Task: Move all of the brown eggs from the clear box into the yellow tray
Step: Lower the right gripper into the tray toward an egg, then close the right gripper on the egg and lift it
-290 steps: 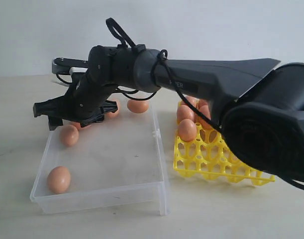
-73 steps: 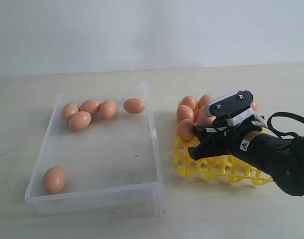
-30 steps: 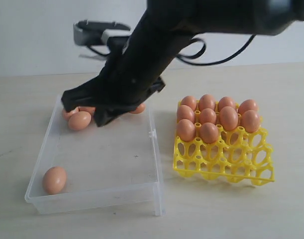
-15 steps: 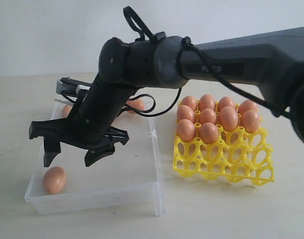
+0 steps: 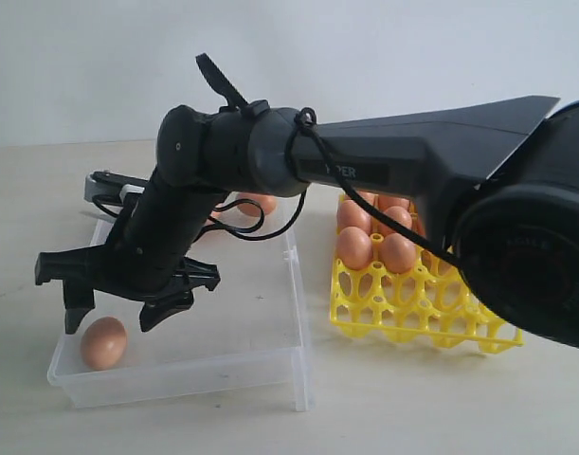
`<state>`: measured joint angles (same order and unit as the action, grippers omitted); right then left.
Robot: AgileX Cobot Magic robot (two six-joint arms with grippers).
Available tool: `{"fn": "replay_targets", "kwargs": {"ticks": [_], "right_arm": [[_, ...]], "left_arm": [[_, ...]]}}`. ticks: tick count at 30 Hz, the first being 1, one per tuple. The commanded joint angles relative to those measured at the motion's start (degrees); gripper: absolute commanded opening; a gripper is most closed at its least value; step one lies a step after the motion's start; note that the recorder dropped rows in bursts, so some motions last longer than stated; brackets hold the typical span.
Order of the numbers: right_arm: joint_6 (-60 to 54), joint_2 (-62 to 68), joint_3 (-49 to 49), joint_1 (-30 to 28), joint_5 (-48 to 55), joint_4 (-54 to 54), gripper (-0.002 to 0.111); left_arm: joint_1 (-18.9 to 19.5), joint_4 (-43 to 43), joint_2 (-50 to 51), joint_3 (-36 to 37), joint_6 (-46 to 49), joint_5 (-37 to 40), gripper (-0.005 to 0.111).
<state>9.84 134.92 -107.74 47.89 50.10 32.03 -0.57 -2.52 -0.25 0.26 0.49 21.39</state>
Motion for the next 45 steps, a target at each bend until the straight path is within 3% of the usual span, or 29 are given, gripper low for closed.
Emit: {"fn": "replay_targets", "kwargs": {"ticks": [1, 19, 25, 27, 30, 36, 40, 45], "right_arm": [[0.9, -0.2, -0.6, 0.0, -0.6, -2.4, 0.069], [0.8, 3.0, -0.6, 1.4, -2.3, -0.6, 0.066], [0.8, 3.6, -0.6, 1.4, -3.7, -0.6, 0.044], [0.8, 3.6, -0.6, 1.4, -3.9, -0.6, 0.031], [0.7, 3.6, -0.6, 1.4, -3.6, -0.8, 0.0], [0.9, -0.9, -0.1, -0.6, -3.7, -14.3, 0.0], [0.3, -10.6, 14.0, -2.9, -20.9, -17.0, 0.0], [-5.7, -31.1, 46.8, -6.5, -58.1, -17.5, 0.0]], "left_arm": [[0.2, -0.2, 0.2, -0.3, 0.1, -0.3, 0.0], [0.2, -0.2, 0.2, -0.3, 0.1, -0.3, 0.0], [0.2, -0.2, 0.2, -0.3, 0.1, -0.3, 0.0], [0.2, -0.2, 0.2, -0.3, 0.1, -0.3, 0.0], [0.2, -0.2, 0.2, -0.3, 0.1, -0.3, 0.0], [0.2, -0.2, 0.2, -0.3, 0.1, -0.3, 0.0], [0.2, -0.2, 0.2, -0.3, 0.1, -0.3, 0.0], [0.2, -0.2, 0.2, -0.3, 0.1, -0.3, 0.0]]}}
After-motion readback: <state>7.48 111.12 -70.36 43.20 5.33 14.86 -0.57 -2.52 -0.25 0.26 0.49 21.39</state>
